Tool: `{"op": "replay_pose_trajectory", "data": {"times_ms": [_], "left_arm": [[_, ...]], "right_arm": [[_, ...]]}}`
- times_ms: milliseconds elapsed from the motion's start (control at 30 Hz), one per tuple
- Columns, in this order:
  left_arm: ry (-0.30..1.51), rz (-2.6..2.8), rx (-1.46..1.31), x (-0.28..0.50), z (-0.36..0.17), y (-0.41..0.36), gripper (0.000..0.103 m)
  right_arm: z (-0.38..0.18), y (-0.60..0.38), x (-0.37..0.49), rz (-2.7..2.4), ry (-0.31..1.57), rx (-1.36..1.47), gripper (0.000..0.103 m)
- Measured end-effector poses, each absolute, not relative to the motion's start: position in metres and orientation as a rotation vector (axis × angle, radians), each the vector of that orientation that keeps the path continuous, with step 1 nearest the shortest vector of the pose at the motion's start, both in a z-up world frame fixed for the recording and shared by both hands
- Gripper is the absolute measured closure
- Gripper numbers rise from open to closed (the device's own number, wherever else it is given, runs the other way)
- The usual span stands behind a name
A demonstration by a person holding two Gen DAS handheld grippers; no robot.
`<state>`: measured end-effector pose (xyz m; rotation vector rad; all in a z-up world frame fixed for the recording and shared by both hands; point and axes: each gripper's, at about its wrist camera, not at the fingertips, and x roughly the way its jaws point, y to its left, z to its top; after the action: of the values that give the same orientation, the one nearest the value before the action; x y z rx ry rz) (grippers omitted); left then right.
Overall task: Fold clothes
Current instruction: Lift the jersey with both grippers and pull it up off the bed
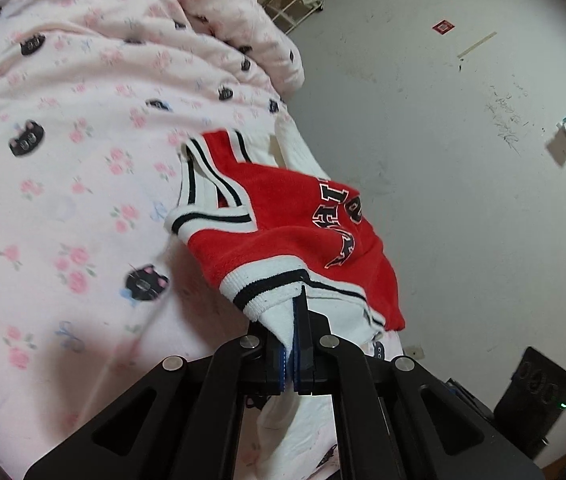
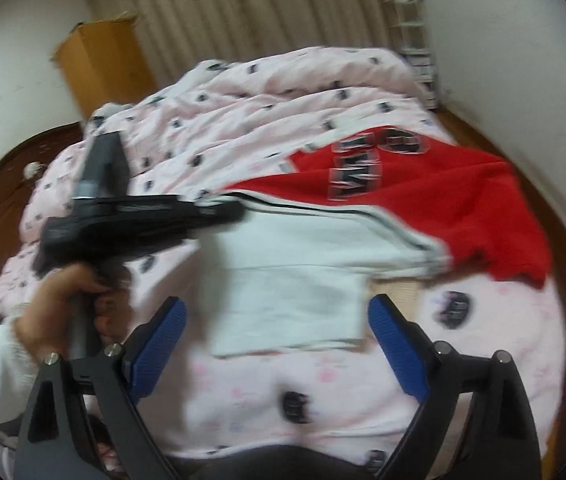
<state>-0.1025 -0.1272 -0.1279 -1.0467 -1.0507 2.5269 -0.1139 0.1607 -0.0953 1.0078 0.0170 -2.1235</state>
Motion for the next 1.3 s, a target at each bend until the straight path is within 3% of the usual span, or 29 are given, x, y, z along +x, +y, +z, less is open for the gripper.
{"op": "replay_pose_trajectory", "data": {"times_ms": [267, 300, 400, 467, 500, 533, 600, 800, 867, 933, 967, 1233, 1300], "left_arm": [[-1.049, 2.543, -1.033, -0.092, -0.122, -0.136, 0.102], [-1.047, 2.543, -1.034, -0.091, -0.122, -0.136, 0.102], [-1.042, 2.543, -1.038, -0.089, -0.122, -0.136, 0.102], [-1.038, 2.543, -1.041, -0.088, -0.122, -0.136, 0.102], [-1.037, 2.544, -1.041, -0.087, -0.121, -0.136, 0.102], [-1.04, 2.546, -1.039, -0.086, -0.121, -0.138, 0.102], [-1.045, 2.55, -1.034, -0.084, -0.119, -0.141, 0.102], [-1.06, 2.563, -1.018, -0.078, -0.115, -0.151, 0.102], [-1.066, 2.567, -1.013, -0.076, -0.114, -0.154, 0.102], [-1.071, 2.571, -1.006, -0.074, -0.112, -0.157, 0.102], [-1.073, 2.573, -0.997, -0.072, -0.11, -0.159, 0.102], [-1.092, 2.595, -0.983, -0.057, -0.106, -0.175, 0.102], [-1.101, 2.6, -0.985, -0.054, -0.107, -0.18, 0.102]], "right_arm": [[-0.133, 0.166, -0.146, -1.973, -0.27, 1.253, 0.01], [-0.135, 0.16, -0.148, -1.96, -0.264, 1.263, 0.016], [-0.141, 0.142, -0.152, -1.92, -0.244, 1.294, 0.05], [-0.151, 0.131, -0.16, -1.897, -0.238, 1.359, 0.057], [-0.155, 0.127, -0.162, -1.89, -0.229, 1.387, 0.068], [-0.157, 0.123, -0.163, -1.888, -0.214, 1.403, 0.086], [-0.159, 0.117, -0.163, -1.881, -0.189, 1.426, 0.102], [-0.151, 0.116, -0.143, -1.931, -0.123, 1.392, 0.101], [-0.145, 0.121, -0.137, -2.005, -0.09, 1.376, 0.088], [-0.14, 0.126, -0.134, -2.027, -0.095, 1.359, 0.047], [-0.138, 0.129, -0.133, -2.035, -0.101, 1.349, 0.045], [-0.146, 0.105, -0.131, -1.964, -0.086, 1.398, 0.045], [-0.152, 0.091, -0.129, -1.946, -0.057, 1.409, 0.05]]}}
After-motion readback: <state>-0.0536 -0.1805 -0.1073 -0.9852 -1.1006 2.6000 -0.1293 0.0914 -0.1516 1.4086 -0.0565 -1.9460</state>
